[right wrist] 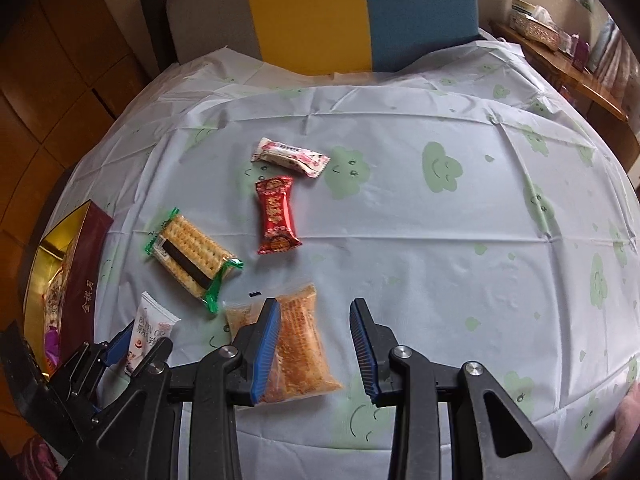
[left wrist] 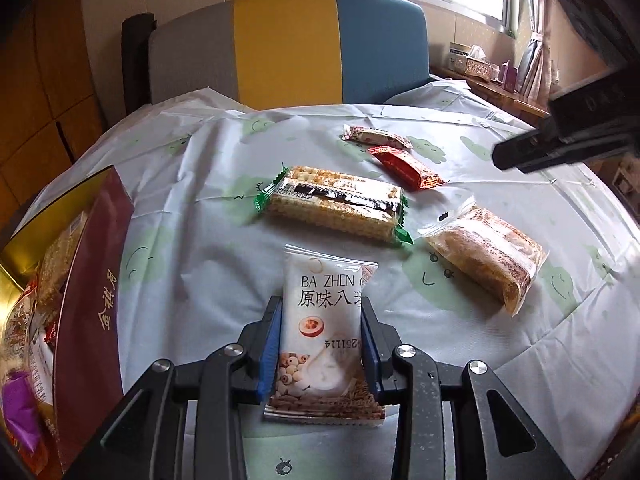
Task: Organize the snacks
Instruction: 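Grasp the pink floral-wrapped bar with the right gripper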
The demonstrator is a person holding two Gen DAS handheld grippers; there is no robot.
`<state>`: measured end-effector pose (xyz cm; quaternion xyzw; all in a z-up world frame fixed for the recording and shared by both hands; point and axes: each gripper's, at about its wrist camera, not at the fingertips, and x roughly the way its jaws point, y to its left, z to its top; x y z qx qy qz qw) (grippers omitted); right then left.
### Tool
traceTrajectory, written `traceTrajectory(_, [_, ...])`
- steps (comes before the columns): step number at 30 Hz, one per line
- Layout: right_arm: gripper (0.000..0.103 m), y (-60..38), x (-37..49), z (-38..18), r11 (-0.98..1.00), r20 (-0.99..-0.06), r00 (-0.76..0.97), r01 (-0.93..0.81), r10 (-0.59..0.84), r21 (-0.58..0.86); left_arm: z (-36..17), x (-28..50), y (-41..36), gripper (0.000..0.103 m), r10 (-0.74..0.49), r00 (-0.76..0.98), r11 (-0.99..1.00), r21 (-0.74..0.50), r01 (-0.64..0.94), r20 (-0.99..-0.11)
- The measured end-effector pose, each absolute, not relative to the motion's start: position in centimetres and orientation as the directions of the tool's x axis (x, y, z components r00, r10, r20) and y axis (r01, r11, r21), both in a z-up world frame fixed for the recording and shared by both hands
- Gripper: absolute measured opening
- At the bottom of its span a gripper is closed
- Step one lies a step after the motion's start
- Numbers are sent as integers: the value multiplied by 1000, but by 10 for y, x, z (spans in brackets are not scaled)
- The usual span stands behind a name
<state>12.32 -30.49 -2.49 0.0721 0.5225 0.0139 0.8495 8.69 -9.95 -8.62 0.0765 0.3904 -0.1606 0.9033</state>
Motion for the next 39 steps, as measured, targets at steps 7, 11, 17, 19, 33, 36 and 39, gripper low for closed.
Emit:
traceTrajectory(7, [36,-270,197,-20,986,-877,476,-165,71,-9,-87,86,-97,36,-250,649,938,-15,345,-719])
traceTrajectory(11, [36,-255,246,-42,961,-901,432,-262,32,-92,-87,86,-96,36,-255,651,939,-21,345,-715])
traceTrajectory(17, [36,-250,295,-66,926,-925,378,-340,-24,-163,-88,86,-97,36,-259,653,938,-24,345,-711])
traceTrajectory(19, [35,-253,303,-73,923,-927,372,-344,-37,-175,-88,85,-97,36,-258,654,938,-23,346,-711])
traceTrajectory(33, [22,-347,230,-55,989,-954,291,-101,-74,-108,-89,86,-96,36,-264,657,938,-30,345,-706])
traceTrajectory(36, [22,-367,193,-63,996,-971,233,-42,-61,-73,-89,86,-95,36,-267,657,938,-33,345,-705])
traceTrajectory(39, [22,-377,159,-71,999,-976,214,6,-41,-40,-90,87,-95,36,-266,658,938,-32,345,-705])
